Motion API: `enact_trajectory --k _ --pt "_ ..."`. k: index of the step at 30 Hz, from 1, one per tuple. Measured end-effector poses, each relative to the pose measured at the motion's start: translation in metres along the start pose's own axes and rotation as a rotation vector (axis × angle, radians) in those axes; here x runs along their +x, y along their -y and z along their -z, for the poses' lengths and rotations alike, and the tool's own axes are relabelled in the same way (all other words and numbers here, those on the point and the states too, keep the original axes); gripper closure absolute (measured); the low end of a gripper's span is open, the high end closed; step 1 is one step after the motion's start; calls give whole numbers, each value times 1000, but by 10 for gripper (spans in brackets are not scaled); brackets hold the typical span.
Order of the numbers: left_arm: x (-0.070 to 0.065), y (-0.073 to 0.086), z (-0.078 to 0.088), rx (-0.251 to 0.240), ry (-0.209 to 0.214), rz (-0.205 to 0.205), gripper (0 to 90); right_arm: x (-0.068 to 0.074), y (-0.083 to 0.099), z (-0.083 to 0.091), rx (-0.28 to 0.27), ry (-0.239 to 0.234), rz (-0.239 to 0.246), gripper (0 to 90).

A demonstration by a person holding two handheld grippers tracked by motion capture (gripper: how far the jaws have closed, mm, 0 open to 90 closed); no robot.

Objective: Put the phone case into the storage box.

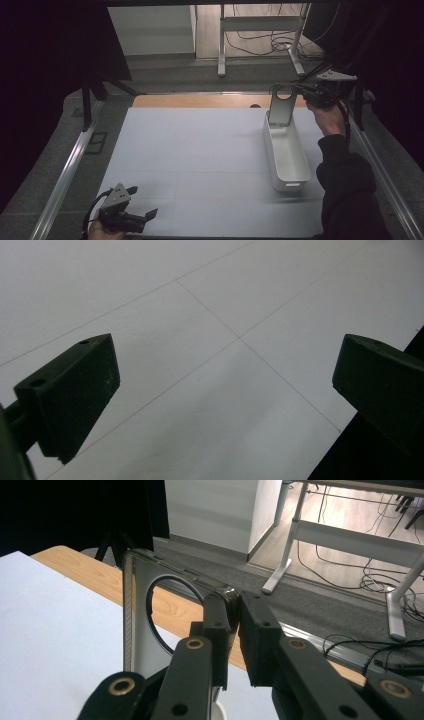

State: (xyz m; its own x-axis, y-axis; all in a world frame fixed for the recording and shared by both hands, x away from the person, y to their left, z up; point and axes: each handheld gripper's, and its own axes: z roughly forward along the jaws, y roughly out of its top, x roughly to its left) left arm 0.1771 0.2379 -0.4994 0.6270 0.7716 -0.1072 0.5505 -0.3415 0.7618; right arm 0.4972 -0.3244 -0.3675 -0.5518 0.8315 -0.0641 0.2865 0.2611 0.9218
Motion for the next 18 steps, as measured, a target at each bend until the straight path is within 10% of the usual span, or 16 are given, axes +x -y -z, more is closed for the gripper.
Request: enact_trajectory --k 18 --pt "0 0 -1 -4 -22 -19 0 -3 24 -14 2 -24 9 818"
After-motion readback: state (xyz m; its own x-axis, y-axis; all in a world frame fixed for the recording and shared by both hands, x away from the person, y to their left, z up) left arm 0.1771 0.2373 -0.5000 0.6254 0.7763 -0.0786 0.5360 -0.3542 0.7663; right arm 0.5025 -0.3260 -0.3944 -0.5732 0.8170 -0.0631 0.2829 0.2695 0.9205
